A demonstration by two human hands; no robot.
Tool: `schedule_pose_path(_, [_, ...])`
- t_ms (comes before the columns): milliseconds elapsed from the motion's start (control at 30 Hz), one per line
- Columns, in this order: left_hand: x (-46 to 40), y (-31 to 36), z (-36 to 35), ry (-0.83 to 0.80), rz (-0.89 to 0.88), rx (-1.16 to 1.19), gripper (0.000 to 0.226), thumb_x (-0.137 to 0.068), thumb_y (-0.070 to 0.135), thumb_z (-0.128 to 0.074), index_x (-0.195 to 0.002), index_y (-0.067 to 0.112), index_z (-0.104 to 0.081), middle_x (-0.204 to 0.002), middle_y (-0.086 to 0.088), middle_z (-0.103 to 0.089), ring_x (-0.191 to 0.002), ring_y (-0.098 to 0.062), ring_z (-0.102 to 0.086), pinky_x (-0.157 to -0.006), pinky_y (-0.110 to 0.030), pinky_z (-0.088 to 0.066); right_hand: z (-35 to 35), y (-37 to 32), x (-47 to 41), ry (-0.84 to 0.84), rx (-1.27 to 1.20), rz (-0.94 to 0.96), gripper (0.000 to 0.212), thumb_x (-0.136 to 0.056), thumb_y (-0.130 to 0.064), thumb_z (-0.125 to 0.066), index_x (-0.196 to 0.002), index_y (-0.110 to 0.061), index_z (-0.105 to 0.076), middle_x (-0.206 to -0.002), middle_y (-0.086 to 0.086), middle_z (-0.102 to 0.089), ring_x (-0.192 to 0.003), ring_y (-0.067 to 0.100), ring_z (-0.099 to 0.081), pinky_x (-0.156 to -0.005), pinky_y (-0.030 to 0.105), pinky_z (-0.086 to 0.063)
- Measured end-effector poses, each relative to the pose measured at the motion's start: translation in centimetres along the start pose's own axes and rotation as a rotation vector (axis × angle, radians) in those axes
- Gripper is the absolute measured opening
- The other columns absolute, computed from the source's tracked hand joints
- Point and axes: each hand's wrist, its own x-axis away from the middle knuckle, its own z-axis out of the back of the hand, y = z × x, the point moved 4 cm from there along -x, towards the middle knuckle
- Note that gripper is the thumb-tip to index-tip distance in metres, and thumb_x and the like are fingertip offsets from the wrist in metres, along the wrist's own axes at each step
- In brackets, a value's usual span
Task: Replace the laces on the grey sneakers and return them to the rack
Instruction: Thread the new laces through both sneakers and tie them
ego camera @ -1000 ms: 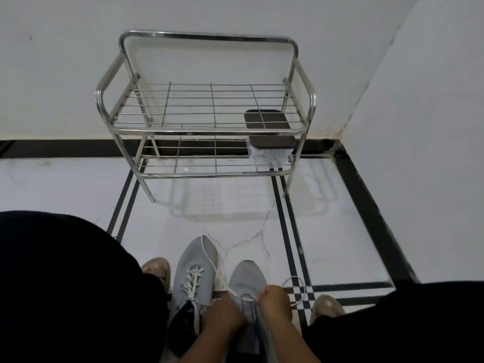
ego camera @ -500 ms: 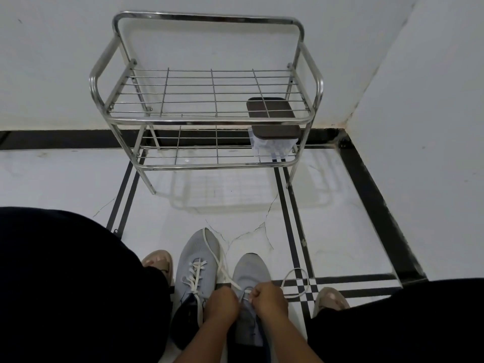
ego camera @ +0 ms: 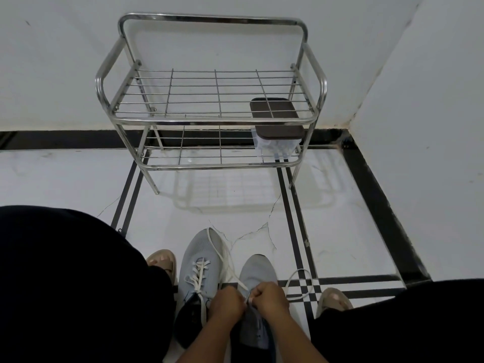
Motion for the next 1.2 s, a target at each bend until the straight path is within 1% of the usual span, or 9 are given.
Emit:
schedule_pose_path(167, [0.2, 0.1, 0.4, 0.076, -0.012, 0.039, 0.029, -0.094, 0.023, -0.044, -0.115, 0.013, -0.060, -0.121, -0.008, -0.063, -0.111, -0.024, -0.060, -0.091, -0.031, -0.048, 0.2, 0.0, 0.3, 0.117, 0.041, 0.021, 0.014, -0.086, -0.020, -0.058, -0.089, -0.031, -0.067, -0.104, -0.008, -0.069, -0.104, 0.017, -0.061, -0.093, 0.030, -0.045])
schedule_pose_path(333, [0.1, 0.9, 0.3, 0.132, -0.147, -0.036, 0.021, -0.092, 0.025, -0.047, -0.108, 0.023, -0.061, -0.116, -0.003, -0.064, -0.106, -0.021, -0.061, -0.084, -0.029, -0.049, 1.0, 0.4, 1.4, 0.265, 0.236, 0.079, 0.023, -0.093, -0.021, -0.050, -0.116, -0.021, -0.051, -0.117, 0.003, -0.059, -0.111, 0.023, -0.057, -0.090, 0.035, -0.045])
schedule_pose_path(500, [-0.1, 0.9, 0.4, 0.164, -0.078, 0.014, 0.017, -0.093, 0.023, -0.045, -0.098, 0.022, -0.061, -0.109, -0.006, -0.065, -0.099, -0.024, -0.062, -0.080, -0.030, -0.049, 0.0, 3.2, 2.4, -0.001, 0.262, -0.107, 0.037, -0.098, -0.028, -0.045, -0.132, -0.016, -0.052, -0.137, 0.003, -0.053, -0.126, 0.020, -0.053, -0.096, 0.031, -0.045])
schedule_pose_path(700, [0.4, 0.2, 11.9, 0.604, 0.164, 0.956, 0.030, -0.095, 0.007, -0.034, -0.113, -0.006, -0.054, -0.117, -0.025, -0.060, -0.095, -0.028, -0.062, -0.072, -0.022, -0.047, 0.4, 3.4, 2.8, -0.030, 0.274, -0.127, 0.041, -0.097, -0.021, -0.039, -0.137, -0.017, -0.048, -0.141, 0.005, -0.049, -0.129, 0.021, -0.050, -0.099, 0.033, -0.043])
schedule_pose_path(767, [1.1, -0.9, 17.5, 0.822, 0.269, 1.095, 0.035, -0.087, 0.007, -0.029, -0.112, 0.004, -0.053, -0.115, -0.017, -0.060, -0.093, -0.019, -0.060, -0.085, -0.030, -0.051, 0.4, 3.3, 2.8, -0.034, 0.265, -0.136, 0.042, -0.097, -0.021, -0.037, -0.137, -0.017, -0.047, -0.142, 0.005, -0.048, -0.129, 0.021, -0.049, -0.099, 0.033, -0.043])
schedule_pose_path(833, [2.6, -0.7, 20.6, 1.059, 0.092, 1.081, 0.019, -0.088, 0.021, -0.034, -0.100, 0.019, -0.049, -0.102, -0.008, -0.060, -0.079, -0.018, -0.056, -0.072, -0.038, -0.051, 0.3, 3.3, 2.7, -0.032, 0.261, -0.148, 0.040, -0.097, -0.022, -0.039, -0.135, -0.017, -0.049, -0.141, 0.004, -0.049, -0.128, 0.020, -0.050, -0.097, 0.032, -0.044])
schedule_pose_path(900, [2.8, 0.9, 19.7, 0.911, -0.132, 0.837, 0.013, -0.093, 0.038, -0.045, -0.093, 0.026, -0.050, -0.096, -0.006, -0.063, -0.079, -0.022, -0.058, -0.067, -0.034, -0.047, 0.3, 3.3, 2.6, -0.030, 0.257, -0.159, 0.038, -0.096, -0.022, -0.042, -0.133, -0.016, -0.052, -0.139, 0.003, -0.050, -0.127, 0.019, -0.051, -0.096, 0.030, -0.044])
schedule_pose_path(1033, [0.4, 2.7, 6.8, 0.213, -0.303, -0.066, 0.021, -0.098, 0.034, -0.047, -0.110, 0.023, -0.059, -0.115, -0.005, -0.064, -0.103, -0.022, -0.062, -0.088, -0.031, -0.049, 0.1, 3.0, 2.3, -0.035, 0.257, -0.181, 0.038, -0.097, -0.018, -0.043, -0.133, -0.016, -0.053, -0.141, 0.002, -0.050, -0.128, 0.019, -0.050, -0.096, 0.031, -0.044])
schedule_pose_path(1200, [0.9, 0.1, -0.4, 0.153, -0.267, -0.270, 0.026, -0.098, 0.033, -0.037, -0.111, 0.019, -0.054, -0.121, -0.002, -0.059, -0.110, -0.020, -0.060, -0.087, -0.031, -0.046, 0.3, 3.0, 2.5, -0.016, 0.243, -0.154, 0.039, -0.097, -0.021, -0.044, -0.134, -0.017, -0.051, -0.139, 0.002, -0.051, -0.127, 0.018, -0.050, -0.095, 0.029, -0.043])
